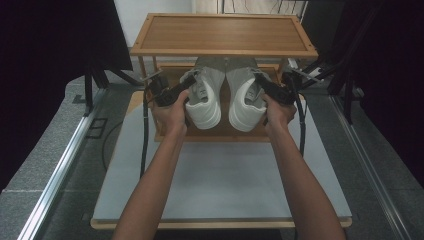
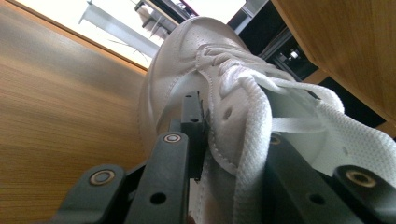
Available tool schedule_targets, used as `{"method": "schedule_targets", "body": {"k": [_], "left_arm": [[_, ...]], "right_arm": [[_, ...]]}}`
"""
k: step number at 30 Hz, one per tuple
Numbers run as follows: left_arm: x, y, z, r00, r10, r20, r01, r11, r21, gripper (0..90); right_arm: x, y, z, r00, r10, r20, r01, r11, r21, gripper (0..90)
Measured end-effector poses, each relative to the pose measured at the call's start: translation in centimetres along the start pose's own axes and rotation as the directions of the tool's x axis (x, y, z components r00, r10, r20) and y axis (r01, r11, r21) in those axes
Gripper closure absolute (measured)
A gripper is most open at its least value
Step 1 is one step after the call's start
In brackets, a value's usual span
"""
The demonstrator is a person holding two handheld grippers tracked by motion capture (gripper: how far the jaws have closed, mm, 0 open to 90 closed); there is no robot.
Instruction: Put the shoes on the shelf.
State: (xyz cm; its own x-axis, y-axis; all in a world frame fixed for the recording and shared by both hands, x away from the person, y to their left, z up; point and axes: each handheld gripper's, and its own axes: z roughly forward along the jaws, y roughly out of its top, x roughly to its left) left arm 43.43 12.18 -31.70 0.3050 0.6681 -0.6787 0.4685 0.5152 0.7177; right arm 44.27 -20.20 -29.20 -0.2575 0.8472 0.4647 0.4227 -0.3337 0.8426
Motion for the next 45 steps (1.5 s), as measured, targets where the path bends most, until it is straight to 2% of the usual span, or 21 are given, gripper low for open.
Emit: {"method": "schedule_targets", "body": {"k": [4,8,9,12,15,17,19,23,26,29,31,33,34,35,36,37,38,40,42,43,45], "left_arm": [[0.0,-0.1,0.3,0.9999,-0.006,0.009,0.006,1.0,-0.006,78.9],[0.0,-0.2,0.9,0.9965,-0.058,0.061,0.058,0.9983,0.009,62.7],[-0.2,-0.1,1.1,0.9974,-0.041,0.059,0.04,0.999,0.022,58.7],[-1.3,0.0,1.5,0.9978,0.057,0.034,-0.059,0.997,0.05,52.7],[-1.2,0.4,1.1,0.9948,0.006,0.102,-0.008,0.9997,0.025,51.5],[-1.3,0.6,0.8,0.9933,0.013,0.115,-0.016,0.9996,0.025,50.8],[-1.3,0.6,0.4,0.9922,0.028,0.121,-0.033,0.9987,0.04,51.6],[-1.8,0.5,-1.0,0.9891,0.089,0.117,-0.094,0.9951,0.032,55.8],[-2.4,0.4,-2.3,0.9784,0.166,0.123,-0.172,0.9844,0.037,66.4],[-3.2,0.3,-3.8,0.9632,0.237,0.127,-0.244,0.9692,0.037,75.2],[-3.8,0.2,-4.9,0.9471,0.29,0.139,-0.298,0.9537,0.042,81.4],[-4.3,-0.2,-6.0,0.9302,0.334,0.153,-0.345,0.9368,0.056,84.9],[-4.4,-0.3,-6.5,0.9226,0.35,0.161,-0.363,0.9298,0.059,86.9],[-4.7,-0.7,-7.3,0.9079,0.379,0.178,-0.397,0.9147,0.075,88.2],[-4.8,-1.1,-8.1,0.8923,0.411,0.186,-0.431,0.8985,0.082,89.3],[-5.0,-1.6,-8.7,0.8759,0.446,0.185,-0.467,0.8797,0.091,89.9],[-5.0,-2.1,-9.2,0.867,0.461,0.188,-0.485,0.8682,0.106,90.0],[-5.0,-3.2,-9.7,0.8639,0.456,0.214,-0.488,0.8632,0.13,90.0],[-5.1,-4.3,-9.5,0.8531,0.473,0.22,-0.51,0.8453,0.159,90.0],[-5.2,-4.8,-9.2,0.8511,0.477,0.219,-0.515,0.8397,0.172,90.0],[-5.1,-5.5,-8.3,0.8526,0.484,0.197,-0.518,0.8328,0.195,90.0]], "right_arm": [[0.2,-0.1,0.3,0.9999,0.009,0.005,-0.009,0.9999,-0.005,77.4],[0.8,-0.2,0.6,0.9992,0.03,-0.027,-0.03,0.9995,-0.007,61.8],[1.0,-0.2,0.8,0.9992,0.021,-0.035,-0.021,0.9998,0.001,59.2],[1.6,-0.2,1.1,0.9992,-0.011,-0.038,0.012,0.9996,0.025,52.4],[1.9,-0.1,1.0,0.9977,-0.009,-0.067,0.009,0.9999,0.007,48.9],[1.9,0.2,0.6,0.9948,0.002,-0.102,-0.003,1.0,-0.007,48.7],[1.9,0.4,0.3,0.9951,-0.01,-0.098,0.01,0.9999,-0.006,48.6],[1.8,0.6,-0.9,0.9937,-0.029,-0.108,0.027,0.9995,-0.017,51.1],[2.0,0.6,-2.3,0.9883,-0.109,-0.107,0.108,0.9941,-0.014,60.7],[2.4,0.5,-4.0,0.9671,-0.229,-0.11,0.23,0.9732,-0.007,70.1],[2.7,0.3,-5.3,0.9514,-0.281,-0.126,0.282,0.9593,-0.007,75.1],[3.1,-0.2,-6.7,0.9304,-0.333,-0.154,0.335,0.942,-0.008,78.9],[3.3,-0.6,-7.4,0.9157,-0.364,-0.17,0.368,0.9297,-0.009,80.4],[3.4,-0.9,-8.0,0.9031,-0.391,-0.178,0.395,0.9186,-0.013,82.1],[3.5,-1.5,-8.9,0.8808,-0.435,-0.187,0.439,0.8982,-0.021,84.0],[3.6,-2.0,-9.6,0.8667,-0.458,-0.197,0.463,0.886,-0.023,85.2],[3.6,-2.5,-10.2,0.8524,-0.477,-0.215,0.484,0.8746,-0.019,86.5],[3.7,-3.5,-11.0,0.8342,-0.493,-0.246,0.507,0.8619,-0.009,88.7],[3.9,-4.5,-11.0,0.8176,-0.506,-0.275,0.53,0.8479,0.015,89.2],[4.1,-4.9,-10.8,0.8114,-0.514,-0.279,0.54,0.841,0.024,89.2],[4.3,-5.6,-10.2,0.7997,-0.53,-0.283,0.562,0.8261,0.042,89.3]]}}
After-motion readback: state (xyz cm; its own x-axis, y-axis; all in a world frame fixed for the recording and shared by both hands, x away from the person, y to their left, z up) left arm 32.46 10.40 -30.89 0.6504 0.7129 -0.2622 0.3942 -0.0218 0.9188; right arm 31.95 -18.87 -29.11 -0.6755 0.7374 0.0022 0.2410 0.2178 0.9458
